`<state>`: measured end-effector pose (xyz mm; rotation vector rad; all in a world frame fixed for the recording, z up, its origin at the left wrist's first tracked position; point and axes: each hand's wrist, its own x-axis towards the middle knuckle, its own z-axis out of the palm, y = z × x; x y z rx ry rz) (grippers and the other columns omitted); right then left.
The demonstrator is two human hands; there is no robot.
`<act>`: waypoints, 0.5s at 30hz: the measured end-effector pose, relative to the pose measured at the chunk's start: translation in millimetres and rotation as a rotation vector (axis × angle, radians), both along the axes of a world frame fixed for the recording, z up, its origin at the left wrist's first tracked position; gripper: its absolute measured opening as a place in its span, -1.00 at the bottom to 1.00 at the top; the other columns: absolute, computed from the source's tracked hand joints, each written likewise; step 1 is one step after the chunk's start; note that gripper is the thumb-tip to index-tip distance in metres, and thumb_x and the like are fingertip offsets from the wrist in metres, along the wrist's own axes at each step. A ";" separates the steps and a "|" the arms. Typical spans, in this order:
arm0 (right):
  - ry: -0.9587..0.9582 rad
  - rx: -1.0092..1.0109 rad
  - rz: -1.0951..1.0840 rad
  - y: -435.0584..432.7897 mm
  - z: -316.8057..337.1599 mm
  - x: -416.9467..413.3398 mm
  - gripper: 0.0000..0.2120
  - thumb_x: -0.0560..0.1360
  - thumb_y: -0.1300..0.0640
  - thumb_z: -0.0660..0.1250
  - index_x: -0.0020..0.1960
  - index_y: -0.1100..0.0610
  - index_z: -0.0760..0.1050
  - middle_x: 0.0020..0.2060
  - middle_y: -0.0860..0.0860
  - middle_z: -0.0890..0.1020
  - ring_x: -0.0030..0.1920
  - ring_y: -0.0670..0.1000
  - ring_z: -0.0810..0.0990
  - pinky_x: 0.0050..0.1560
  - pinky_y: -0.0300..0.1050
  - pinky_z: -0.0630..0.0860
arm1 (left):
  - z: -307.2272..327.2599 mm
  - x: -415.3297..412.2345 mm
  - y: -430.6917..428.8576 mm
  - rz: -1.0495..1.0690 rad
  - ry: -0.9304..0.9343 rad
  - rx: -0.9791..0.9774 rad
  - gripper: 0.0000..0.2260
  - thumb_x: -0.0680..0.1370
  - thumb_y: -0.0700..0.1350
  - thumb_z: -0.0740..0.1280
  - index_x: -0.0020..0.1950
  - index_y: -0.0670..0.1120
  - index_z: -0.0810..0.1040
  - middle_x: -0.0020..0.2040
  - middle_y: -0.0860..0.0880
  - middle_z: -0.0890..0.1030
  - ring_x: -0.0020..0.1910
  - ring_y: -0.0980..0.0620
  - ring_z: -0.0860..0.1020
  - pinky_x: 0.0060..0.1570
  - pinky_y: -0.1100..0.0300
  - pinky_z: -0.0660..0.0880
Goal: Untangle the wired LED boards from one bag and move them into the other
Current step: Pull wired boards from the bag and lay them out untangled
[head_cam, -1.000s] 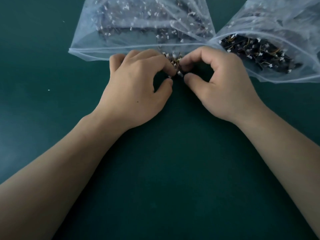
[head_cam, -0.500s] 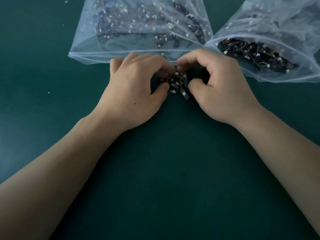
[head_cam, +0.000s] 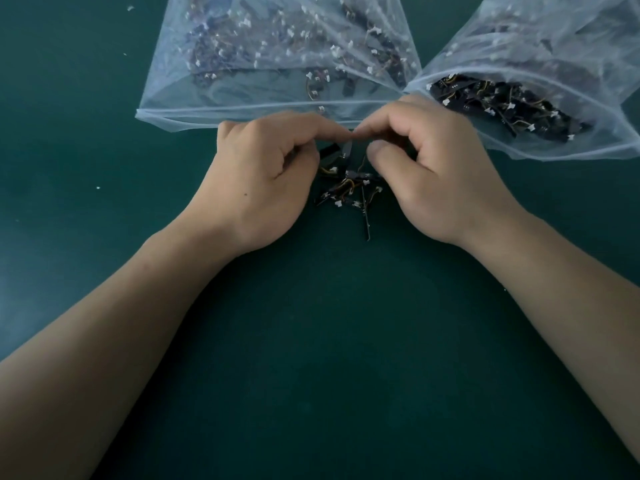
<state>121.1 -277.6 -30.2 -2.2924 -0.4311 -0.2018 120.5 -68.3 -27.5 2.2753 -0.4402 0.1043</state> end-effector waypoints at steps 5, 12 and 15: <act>-0.005 -0.023 0.201 -11.3 6.2 -10.7 -0.83 0.57 -0.02 0.40 -0.06 0.08 0.52 -0.35 -0.01 0.55 -0.34 0.04 0.51 -0.30 0.02 0.45 | -2.7 3.0 4.2 -0.016 0.019 -0.104 -0.68 0.62 -0.26 0.22 0.18 0.05 0.66 -0.30 0.12 0.54 -0.31 0.15 0.47 -0.21 0.28 0.39; -0.016 -0.170 0.030 -8.6 -2.8 -6.6 -0.76 0.51 0.14 0.39 0.17 -0.04 0.56 -0.30 -0.09 0.58 -0.31 -0.08 0.53 -0.26 0.03 0.53 | 4.1 1.7 9.3 -0.227 0.160 -0.172 -0.85 0.52 -0.27 0.35 0.01 -0.05 0.60 -0.27 0.07 0.65 -0.35 0.07 0.53 -0.28 0.28 0.43; -0.020 -0.160 -0.025 -8.2 -4.7 -6.0 -0.76 0.54 0.06 0.41 0.20 -0.05 0.55 -0.32 -0.09 0.58 -0.32 -0.07 0.53 -0.27 0.01 0.54 | 7.9 -0.5 11.8 -0.320 0.216 -0.183 -0.90 0.48 -0.28 0.41 -0.07 -0.11 0.62 -0.21 -0.04 0.70 -0.29 -0.04 0.63 -0.24 0.25 0.51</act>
